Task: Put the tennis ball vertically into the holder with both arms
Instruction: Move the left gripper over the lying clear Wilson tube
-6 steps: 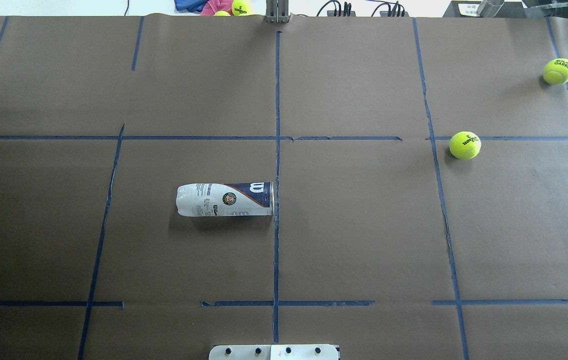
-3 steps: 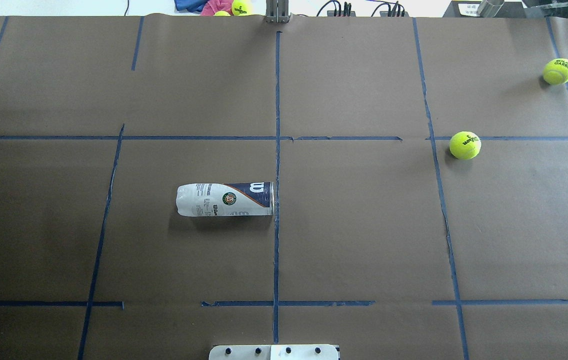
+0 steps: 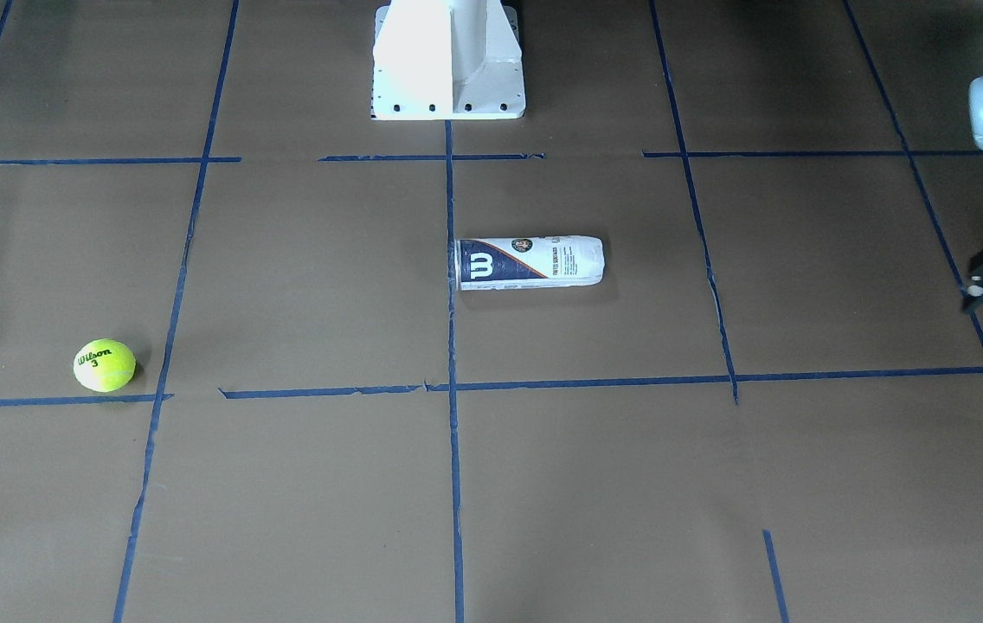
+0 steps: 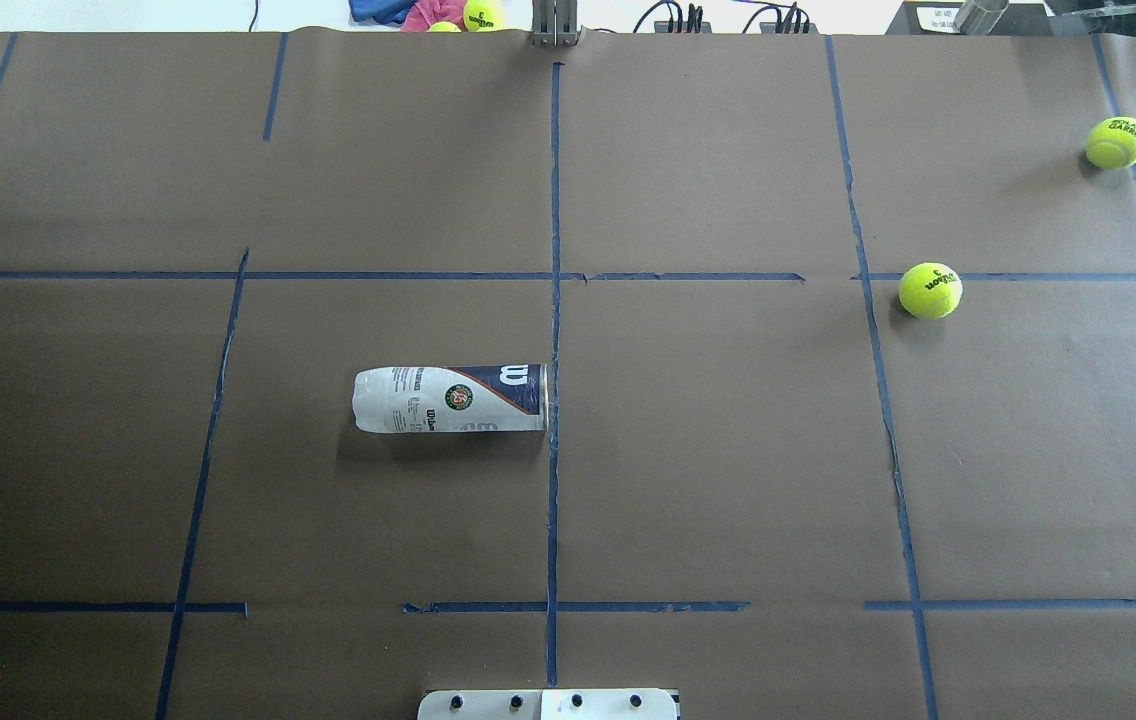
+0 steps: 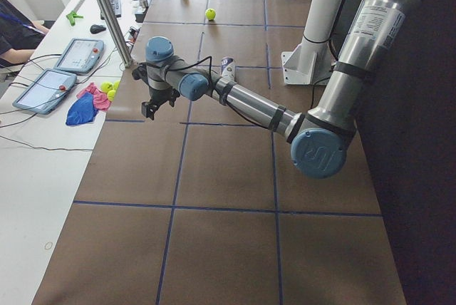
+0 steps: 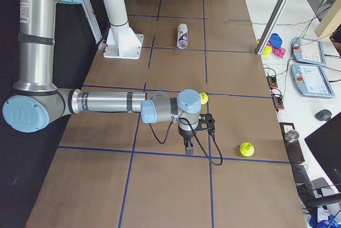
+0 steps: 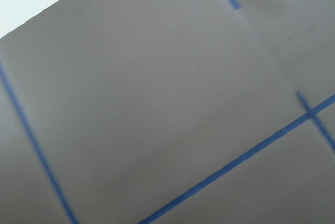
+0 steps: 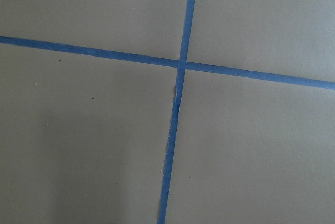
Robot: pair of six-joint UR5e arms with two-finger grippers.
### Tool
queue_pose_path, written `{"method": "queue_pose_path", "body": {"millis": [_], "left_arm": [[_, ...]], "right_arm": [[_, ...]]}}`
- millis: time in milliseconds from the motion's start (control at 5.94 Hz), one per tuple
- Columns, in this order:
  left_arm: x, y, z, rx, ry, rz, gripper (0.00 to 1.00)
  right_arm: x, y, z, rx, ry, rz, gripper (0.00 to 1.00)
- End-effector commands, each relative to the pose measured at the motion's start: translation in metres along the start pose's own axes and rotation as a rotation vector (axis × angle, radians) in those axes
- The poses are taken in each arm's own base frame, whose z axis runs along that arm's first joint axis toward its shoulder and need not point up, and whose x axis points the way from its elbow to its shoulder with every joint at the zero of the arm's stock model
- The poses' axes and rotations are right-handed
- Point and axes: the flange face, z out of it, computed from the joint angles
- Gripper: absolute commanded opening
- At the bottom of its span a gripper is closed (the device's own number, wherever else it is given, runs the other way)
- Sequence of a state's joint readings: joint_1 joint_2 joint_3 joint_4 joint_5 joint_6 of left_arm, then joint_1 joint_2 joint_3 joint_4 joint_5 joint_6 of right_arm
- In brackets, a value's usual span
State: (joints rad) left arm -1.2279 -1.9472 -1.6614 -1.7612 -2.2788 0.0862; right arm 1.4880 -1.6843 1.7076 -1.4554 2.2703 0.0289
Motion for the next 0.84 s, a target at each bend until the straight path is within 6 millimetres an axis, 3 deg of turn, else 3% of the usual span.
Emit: {"method": "queue_pose_path", "body": {"millis": [0,168,337,505,674], "left_arm": [[0.109,-0.085,0.01,0.071,0.09,0.176,1.0],[0.173,-0.106,0.031,0.074,0.132,0.243,1.0],[0.237,-0.122,0.042,0.11,0.043,0.283,1.0],[0.315,-0.131,0.071,0.119,0.004,0.366,1.0],[0.366,-0.146,0.081,0.078,-0.008,0.398,1.0]], "right_arm": [[-0.001,0.0,-0.002,0.003,0.0,0.001,1.0],[-0.001,0.0,-0.001,0.003,-0.001,0.003,1.0],[0.0,0.0,-0.001,0.003,0.0,0.003,1.0],[0.0,0.0,-0.001,0.003,-0.001,0.003,1.0],[-0.001,0.0,-0.001,0.002,-0.002,0.002,1.0]]}}
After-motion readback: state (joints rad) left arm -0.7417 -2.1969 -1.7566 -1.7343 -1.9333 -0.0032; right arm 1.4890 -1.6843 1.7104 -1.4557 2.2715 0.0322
